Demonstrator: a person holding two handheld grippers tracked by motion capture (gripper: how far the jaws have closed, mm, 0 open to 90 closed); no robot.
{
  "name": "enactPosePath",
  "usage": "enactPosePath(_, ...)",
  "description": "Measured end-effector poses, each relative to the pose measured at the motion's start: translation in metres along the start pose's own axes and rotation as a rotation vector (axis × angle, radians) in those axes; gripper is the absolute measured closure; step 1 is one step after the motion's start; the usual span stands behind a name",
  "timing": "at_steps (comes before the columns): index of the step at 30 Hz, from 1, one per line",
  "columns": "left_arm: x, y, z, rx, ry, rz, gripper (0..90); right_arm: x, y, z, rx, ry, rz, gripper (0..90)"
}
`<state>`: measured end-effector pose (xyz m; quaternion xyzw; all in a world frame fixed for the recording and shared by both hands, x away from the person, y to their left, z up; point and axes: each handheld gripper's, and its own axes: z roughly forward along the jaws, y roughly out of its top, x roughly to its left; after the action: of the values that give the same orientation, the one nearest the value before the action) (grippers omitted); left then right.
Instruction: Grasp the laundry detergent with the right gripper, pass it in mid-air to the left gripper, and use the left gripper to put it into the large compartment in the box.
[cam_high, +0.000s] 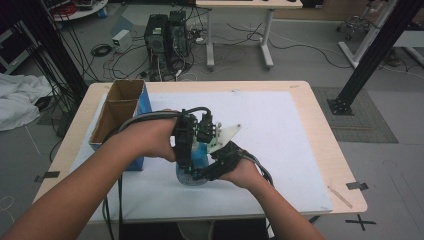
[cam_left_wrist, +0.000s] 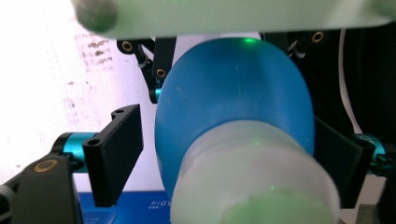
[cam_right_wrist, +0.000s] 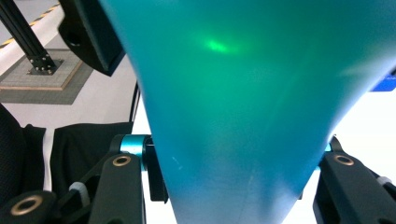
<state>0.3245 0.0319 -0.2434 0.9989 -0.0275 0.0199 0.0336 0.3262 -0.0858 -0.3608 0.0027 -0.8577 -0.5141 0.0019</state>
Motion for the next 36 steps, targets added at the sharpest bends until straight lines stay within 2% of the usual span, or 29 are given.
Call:
enactPosePath(11,0.0011,-0.0012,0.0011,0.012,0.01,-0.003,21.1,-0.0006,0.0015,-0.0008,0.0,0.001,0.002,47.6)
enactPosePath(13,0.0004,-0.001,0.0001,0.008,0.012,-0.001,25.5,-0.0006,0.0014,-0.0001,0.0,0.003,0.003,47.6)
enactPosePath(15,0.0004,-0.0009,0.0001,0.007,0.007,-0.011,26.0,-0.0008,0.0014,0.0003,0.001,0.003,0.002,47.6)
enactPosePath(21,-0.0001,-0.0012,0.0035,0.025,0.005,-0.008,26.0,-0.0012,0.0016,0.0019,0.003,0.005,0.004,47.6)
enactPosePath(30,-0.0005,-0.0016,0.0021,0.024,0.0,-0.011,29.4,-0.0015,0.002,0.0025,0.0,0.008,0.003,47.6)
enactPosePath(36,-0.0002,-0.0017,0.0041,0.034,-0.019,-0.017,37.1,-0.0021,0.0021,0.0036,0.001,0.005,0.002,47.7)
